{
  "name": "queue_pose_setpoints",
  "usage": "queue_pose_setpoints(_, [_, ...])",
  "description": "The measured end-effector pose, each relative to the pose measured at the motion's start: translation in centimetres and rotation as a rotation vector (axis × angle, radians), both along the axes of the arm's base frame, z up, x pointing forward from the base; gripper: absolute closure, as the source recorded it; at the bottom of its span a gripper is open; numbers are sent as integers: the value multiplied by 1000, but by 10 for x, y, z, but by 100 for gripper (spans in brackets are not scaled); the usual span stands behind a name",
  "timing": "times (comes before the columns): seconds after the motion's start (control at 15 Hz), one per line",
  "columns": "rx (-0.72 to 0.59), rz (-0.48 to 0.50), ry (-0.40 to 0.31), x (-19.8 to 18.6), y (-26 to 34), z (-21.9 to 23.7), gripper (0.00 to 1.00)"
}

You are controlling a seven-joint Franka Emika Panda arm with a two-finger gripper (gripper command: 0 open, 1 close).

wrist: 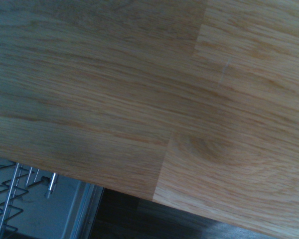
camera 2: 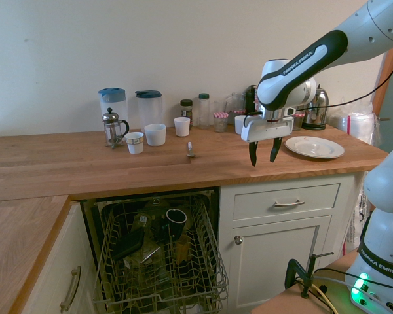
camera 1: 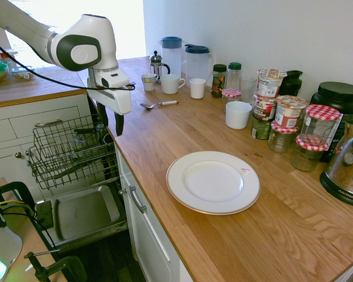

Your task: Put the spoon in the dishwasher

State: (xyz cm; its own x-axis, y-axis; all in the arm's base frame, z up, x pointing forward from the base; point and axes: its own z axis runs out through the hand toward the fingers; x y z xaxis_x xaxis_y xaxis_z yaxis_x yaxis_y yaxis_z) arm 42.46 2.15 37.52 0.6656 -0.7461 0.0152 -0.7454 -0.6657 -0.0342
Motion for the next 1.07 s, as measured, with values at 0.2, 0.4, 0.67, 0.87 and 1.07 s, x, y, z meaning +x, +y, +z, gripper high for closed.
queue_pose_setpoints(0.2, [0, -17, -17, 6, 0, 5, 0])
queue_pose_setpoints(0.4, [38, -115, -62, 39, 8, 31, 0])
queue_pose_setpoints(0.67, [32, -208, -91, 107, 56, 50, 0])
queue_pose_setpoints(0.87, [13, -248, -79, 161, 90, 43, 0])
queue_pose_setpoints(1.07, [4, -302, -91, 210, 111, 39, 0])
